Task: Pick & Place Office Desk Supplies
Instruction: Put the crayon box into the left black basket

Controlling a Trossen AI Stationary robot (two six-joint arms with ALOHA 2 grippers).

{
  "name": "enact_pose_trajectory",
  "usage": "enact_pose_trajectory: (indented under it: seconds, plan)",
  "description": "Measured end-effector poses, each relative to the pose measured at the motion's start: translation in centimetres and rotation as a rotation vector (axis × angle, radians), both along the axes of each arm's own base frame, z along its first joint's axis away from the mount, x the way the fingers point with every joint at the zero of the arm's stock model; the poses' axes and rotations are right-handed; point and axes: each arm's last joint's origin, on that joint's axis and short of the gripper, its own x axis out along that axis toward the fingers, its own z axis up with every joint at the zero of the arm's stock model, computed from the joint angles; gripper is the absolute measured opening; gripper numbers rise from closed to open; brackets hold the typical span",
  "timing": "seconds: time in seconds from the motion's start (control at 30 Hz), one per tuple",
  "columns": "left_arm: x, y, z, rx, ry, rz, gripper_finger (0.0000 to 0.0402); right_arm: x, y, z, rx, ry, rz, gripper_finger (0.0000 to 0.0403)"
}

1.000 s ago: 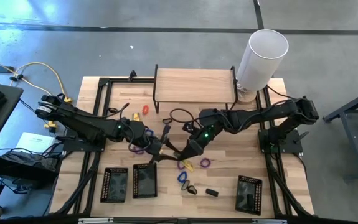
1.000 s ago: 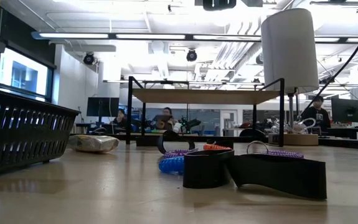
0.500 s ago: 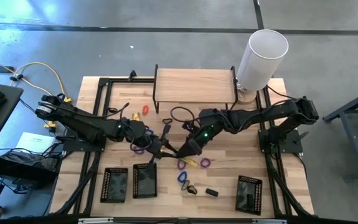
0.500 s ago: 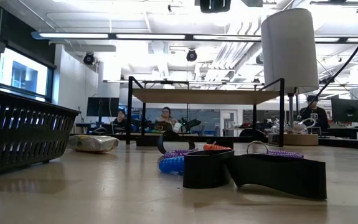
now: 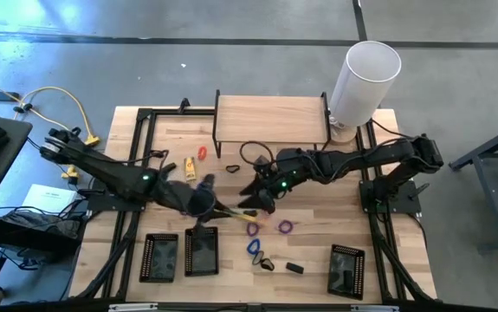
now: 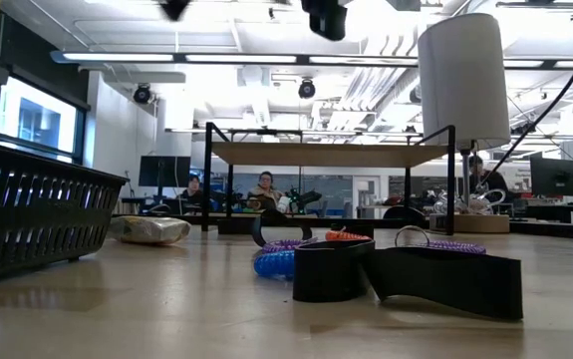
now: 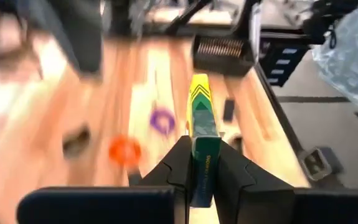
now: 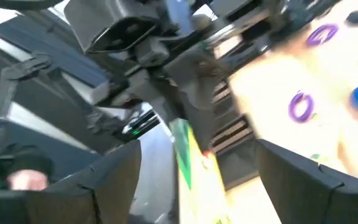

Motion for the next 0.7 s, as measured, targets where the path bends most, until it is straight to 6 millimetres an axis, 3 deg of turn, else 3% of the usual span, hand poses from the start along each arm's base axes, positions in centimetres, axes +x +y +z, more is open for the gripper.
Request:
enact_pose_trajectory:
  seconds: [0.3, 0.5, 0.7]
  plan:
    - [-5.8, 0.2, -0.5, -0.512, 0.397, 0.316, 0.0035, 0.2, -2.7, 0.0, -0.079, -0.024, -0.062, 0.0298]
    - [-8.3, -0.6, 0.7, -0.83, 0.548, 0.267, 0.0037, 0.1, -3.5, -0.2, -0.113, -0.016, -0.036, 0.0298]
    - [-10.7, -2.3, 1.0, -0.994, 0.83, 0.147, 0.0038, -0.2, -3.1, -0.9, -0.144, 0.04, 0.052, 0.0298]
